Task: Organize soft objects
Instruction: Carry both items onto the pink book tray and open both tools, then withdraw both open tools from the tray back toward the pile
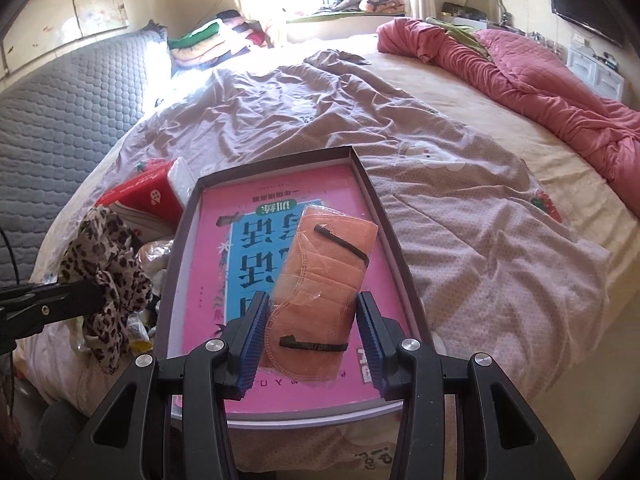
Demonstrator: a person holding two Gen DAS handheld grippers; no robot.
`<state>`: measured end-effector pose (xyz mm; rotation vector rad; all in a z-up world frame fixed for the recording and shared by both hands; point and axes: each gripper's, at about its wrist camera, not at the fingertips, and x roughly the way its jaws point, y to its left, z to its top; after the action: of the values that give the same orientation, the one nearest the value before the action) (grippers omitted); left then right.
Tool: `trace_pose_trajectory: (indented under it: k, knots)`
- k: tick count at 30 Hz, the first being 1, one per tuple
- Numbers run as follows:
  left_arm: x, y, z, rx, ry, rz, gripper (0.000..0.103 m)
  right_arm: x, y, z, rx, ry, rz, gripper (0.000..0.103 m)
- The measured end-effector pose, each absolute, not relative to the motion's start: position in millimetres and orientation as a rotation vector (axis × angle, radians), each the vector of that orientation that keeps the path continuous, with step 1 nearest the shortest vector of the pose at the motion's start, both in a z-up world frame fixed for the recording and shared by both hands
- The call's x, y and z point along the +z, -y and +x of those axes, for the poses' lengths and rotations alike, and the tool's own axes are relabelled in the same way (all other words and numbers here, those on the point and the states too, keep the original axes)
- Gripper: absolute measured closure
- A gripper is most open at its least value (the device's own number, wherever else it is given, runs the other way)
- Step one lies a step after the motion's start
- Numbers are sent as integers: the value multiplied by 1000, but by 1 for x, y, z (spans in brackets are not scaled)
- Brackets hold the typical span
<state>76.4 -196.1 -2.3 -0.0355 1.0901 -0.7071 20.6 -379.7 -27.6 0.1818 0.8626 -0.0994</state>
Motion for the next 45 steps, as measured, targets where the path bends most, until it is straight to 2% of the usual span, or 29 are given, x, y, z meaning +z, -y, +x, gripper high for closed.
trace_pose_trajectory:
  k: [11, 28, 38, 42, 45]
  knots:
    - [-51, 242, 86, -708, -1237, 103, 93, -59, 385, 24, -63, -941, 183, 57]
    - [-73, 255, 92, -702, -1302, 118, 92, -84, 387, 32, -77, -1011, 193, 56]
    - [-79, 248, 95, -680, -1333, 84, 77, -85, 389, 28, -94, -1019, 204, 52]
    - [-77, 247, 94, -688, -1326, 76, 66, -82, 391, 26, -104, -1012, 207, 45]
    - [-75, 248, 92, -691, -1322, 75, 64, -79, 394, 24, -113, -1007, 208, 44]
